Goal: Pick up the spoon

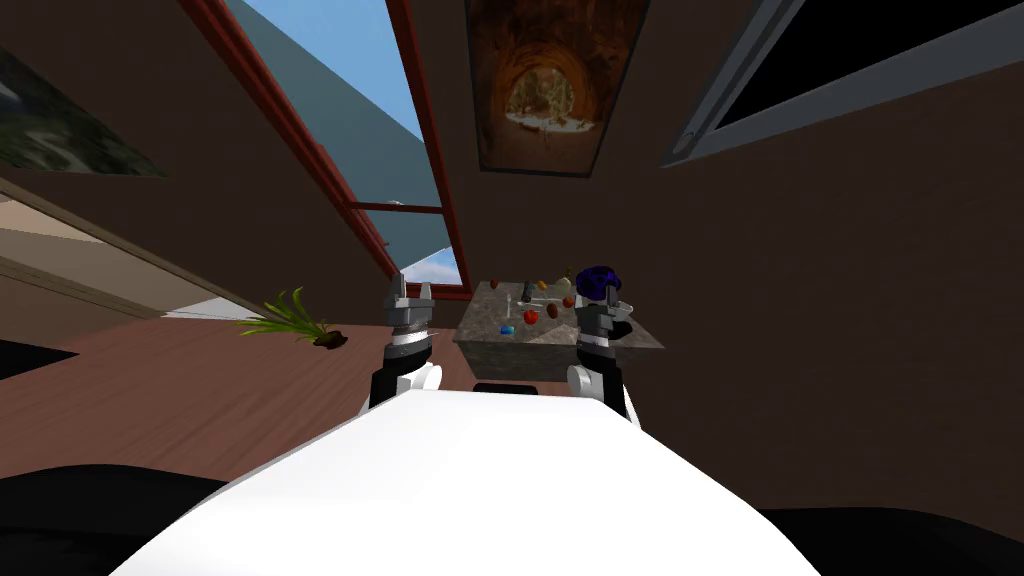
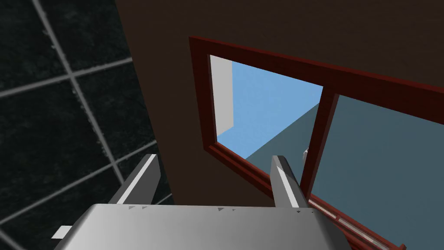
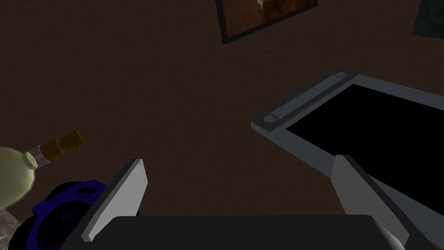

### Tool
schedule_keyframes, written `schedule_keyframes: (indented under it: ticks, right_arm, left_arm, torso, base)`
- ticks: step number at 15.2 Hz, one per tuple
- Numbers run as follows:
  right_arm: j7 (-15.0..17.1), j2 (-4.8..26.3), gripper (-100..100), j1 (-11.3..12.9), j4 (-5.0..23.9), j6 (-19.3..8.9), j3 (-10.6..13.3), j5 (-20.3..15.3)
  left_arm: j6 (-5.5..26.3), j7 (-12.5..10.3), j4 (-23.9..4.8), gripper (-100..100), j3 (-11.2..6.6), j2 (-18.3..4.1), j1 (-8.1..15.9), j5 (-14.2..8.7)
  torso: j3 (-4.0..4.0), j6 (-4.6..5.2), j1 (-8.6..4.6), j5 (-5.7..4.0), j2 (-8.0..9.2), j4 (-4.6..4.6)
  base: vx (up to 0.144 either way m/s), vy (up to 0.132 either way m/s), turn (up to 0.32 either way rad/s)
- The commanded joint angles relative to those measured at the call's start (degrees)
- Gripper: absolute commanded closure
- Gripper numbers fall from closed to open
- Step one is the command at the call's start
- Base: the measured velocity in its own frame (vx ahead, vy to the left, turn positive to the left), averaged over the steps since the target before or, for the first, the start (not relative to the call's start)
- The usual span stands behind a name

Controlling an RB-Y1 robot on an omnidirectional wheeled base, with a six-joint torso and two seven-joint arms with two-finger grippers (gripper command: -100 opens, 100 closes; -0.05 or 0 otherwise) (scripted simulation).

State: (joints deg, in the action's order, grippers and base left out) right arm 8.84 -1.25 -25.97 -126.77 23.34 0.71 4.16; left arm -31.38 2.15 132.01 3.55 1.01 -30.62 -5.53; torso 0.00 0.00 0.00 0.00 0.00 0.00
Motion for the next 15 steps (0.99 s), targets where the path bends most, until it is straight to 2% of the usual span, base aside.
schedule_keyframes:
  ticks: [1, 2, 3, 7, 8, 12, 13, 14, 15]
  right_arm:
    - [0.36, 2.12, -100, -0.39, 0.16, 0.06, -0.25, -0.85]
    - [0.72, 3.62, -100, -0.80, 0.33, 0.12, -0.49, -1.72]
    - [0.72, 3.72, -100, -0.80, 0.33, 0.12, -0.49, -1.72]
    - [2.50, 9.01, -100, -2.78, 1.10, 0.45, -1.67, -5.96]
    - [2.50, 9.01, -100, -2.78, 1.10, 0.45, -1.67, -5.96]
    - [5.17, 14.57, -100, -5.82, 2.18, 0.99, -3.42, -11.55]
    - [5.17, 14.60, -100, -5.82, 2.18, 0.99, -3.42, -12.33]
    - [6.24, 16.51, -100, -7.03, 2.59, 1.22, -4.12, -14.00]
    - [6.24, 16.51, -100, -7.03, 2.59, 1.22, -4.12, -14.86]
  left_arm:
    - [0.00, 0.00, 0.00, 0, 0.00, 0.00, 0.00, 0.00]
    - [0.00, 0.00, 0.00, 0, 0.00, 0.00, 0.00, 0.00]
    - [0.00, 0.00, 0.00, 0, 0.00, 0.00, 0.01, 0.00]
    - [0.00, 0.00, 0.00, 0, 0.00, 0.00, 0.01, 0.00]
    - [0.00, 0.00, 0.00, 0, 0.00, 0.00, 0.01, 0.00]
    - [0.00, 0.00, 0.00, 0, 0.00, 0.00, 0.01, 0.00]
    - [0.00, 0.00, 0.00, 0, 0.00, 0.00, 0.02, 0.00]
    - [0.00, 0.00, 0.00, 0, 0.00, -0.01, 0.01, 0.00]
    - [0.00, 0.00, 0.00, 0, 0.00, 0.00, 0.01, 0.00]
  torso:
    - [0.00, 0.00, 0.00, 0.00, 0.00, 0.00]
    - [0.01, -0.01, -0.02, 0.00, 0.01, 0.00]
    - [0.02, -0.02, -0.05, -0.01, 0.03, 0.01]
    - [0.05, -0.02, -0.15, -0.03, 0.09, 0.02]
    - [0.06, -0.02, -0.16, -0.03, 0.11, 0.02]
    - [0.09, -0.02, -0.20, -0.04, 0.15, 0.03]
    - [0.10, -0.04, -0.21, -0.04, 0.17, 0.03]
    - [0.09, -0.02, -0.22, -0.05, 0.16, 0.04]
    - [0.08, -0.03, -0.22, -0.04, 0.14, 0.03]
  base:
    - [-0.006, -0.002, 0.076]
    - [-0.012, -0.008, 0.167]
    - [-0.014, -0.015, 0.141]
    - [-0.022, -0.026, 0.202]
    - [-0.028, -0.027, 0.157]
    - [-0.037, -0.034, 0.309]
    - [-0.036, -0.041, 0.247]
    - [-0.030, -0.036, 0.277]
    - [-0.030, -0.039, 0.228]
